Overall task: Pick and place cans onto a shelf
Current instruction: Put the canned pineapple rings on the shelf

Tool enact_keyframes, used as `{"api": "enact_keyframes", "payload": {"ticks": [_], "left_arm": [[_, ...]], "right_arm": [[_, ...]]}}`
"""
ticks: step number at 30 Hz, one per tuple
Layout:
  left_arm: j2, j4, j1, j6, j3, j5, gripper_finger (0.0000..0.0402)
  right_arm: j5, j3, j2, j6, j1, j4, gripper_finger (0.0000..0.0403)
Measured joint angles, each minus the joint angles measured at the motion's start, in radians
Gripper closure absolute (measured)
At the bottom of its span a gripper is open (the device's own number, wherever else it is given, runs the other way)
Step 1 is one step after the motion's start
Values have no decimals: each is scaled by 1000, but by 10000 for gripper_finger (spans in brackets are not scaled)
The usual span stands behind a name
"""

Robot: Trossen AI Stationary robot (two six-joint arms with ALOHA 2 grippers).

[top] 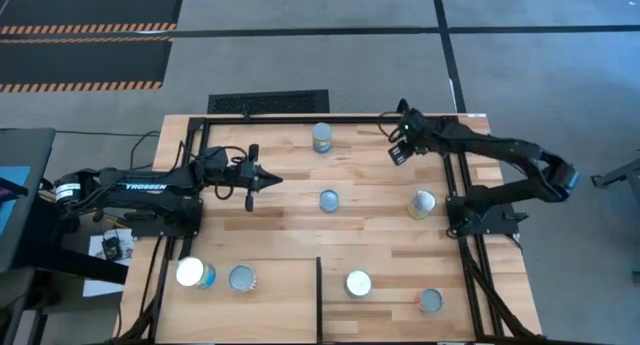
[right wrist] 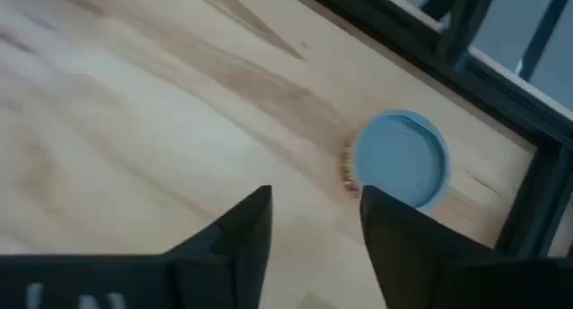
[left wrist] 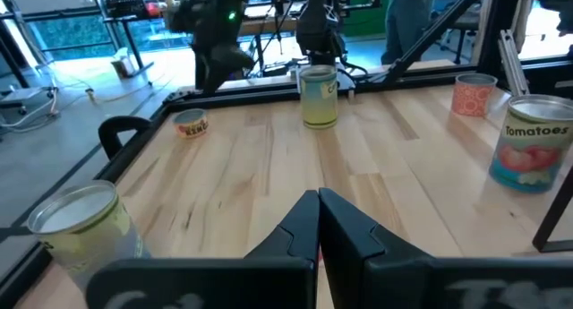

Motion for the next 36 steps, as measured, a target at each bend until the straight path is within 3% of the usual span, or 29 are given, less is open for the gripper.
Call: {"api": "enact_keyframes", "payload": {"ticks": [6,18,30,36], "left_arm": [[0,-5,0,3,0,0,401],[0,-45,0,3,0,-3,401],[0,-56,-1,-9,0,-2,401],[0,-62,-1,-13,0,-2,401]], "right_arm": [[-15,0,115,-48,-108,30,185],[-74,8,293,-70,-211,102,223],[-91,9,296,-64,-217,108,277],[-103,8,297,-52,-213,107,280]]}}
